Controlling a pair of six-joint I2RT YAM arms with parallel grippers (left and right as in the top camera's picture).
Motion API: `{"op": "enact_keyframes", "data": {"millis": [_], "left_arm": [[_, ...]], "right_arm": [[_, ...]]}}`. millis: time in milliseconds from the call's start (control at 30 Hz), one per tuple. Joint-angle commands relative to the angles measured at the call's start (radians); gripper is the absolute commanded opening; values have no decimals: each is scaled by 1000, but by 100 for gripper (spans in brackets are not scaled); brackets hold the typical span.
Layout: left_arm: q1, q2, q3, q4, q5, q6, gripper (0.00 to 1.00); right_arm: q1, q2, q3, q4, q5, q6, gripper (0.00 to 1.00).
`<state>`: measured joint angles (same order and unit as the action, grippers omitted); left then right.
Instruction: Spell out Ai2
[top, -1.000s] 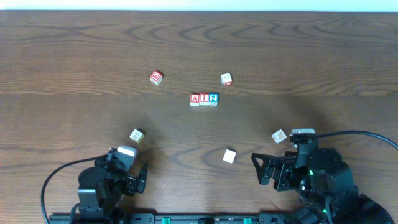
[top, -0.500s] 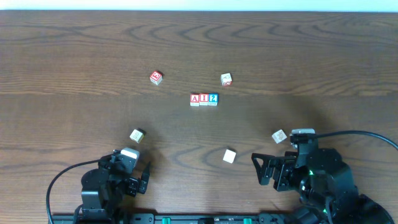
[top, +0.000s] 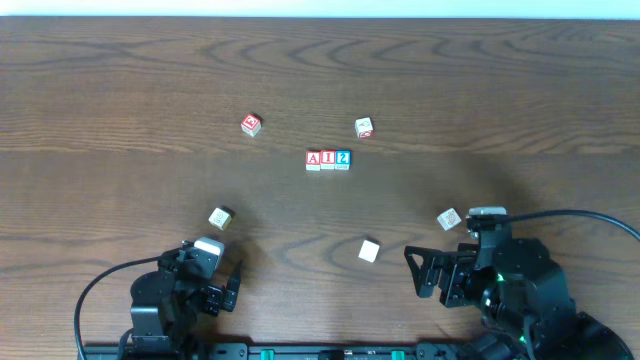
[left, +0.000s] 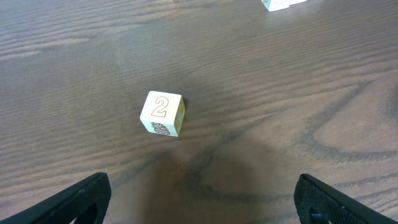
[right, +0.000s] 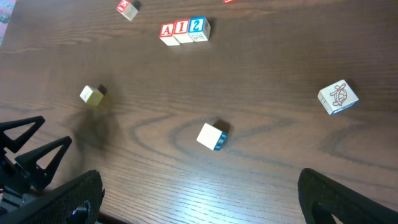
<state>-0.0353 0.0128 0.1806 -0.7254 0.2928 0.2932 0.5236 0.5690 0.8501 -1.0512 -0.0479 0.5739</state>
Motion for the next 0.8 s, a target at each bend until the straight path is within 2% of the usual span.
{"op": "enact_keyframes", "data": {"millis": [0,67,200,300,433,600,767], "left_arm": [[5,-9,-9,0,14,18,95],[5,-9,-9,0,14,17,95],[5,-9,-9,0,14,17,95],[5,-9,-9,0,14,18,95],[5,-9,-9,0,14,18,95],[5,-9,-9,0,14,17,95],[5,-9,-9,0,14,18,95]], "right_arm": [[14,0,-1,-1,14,13,99],[14,0,-1,0,18,8,99],[14,0,-2,3,167,-124,99],[7,-3,-23,44,259,-276,99],[-75,-79,-114,151,273,-446,99],[-201,-250,-315,288,273,-471,99],[-248,-406,-497,333,269,-470,99]]}}
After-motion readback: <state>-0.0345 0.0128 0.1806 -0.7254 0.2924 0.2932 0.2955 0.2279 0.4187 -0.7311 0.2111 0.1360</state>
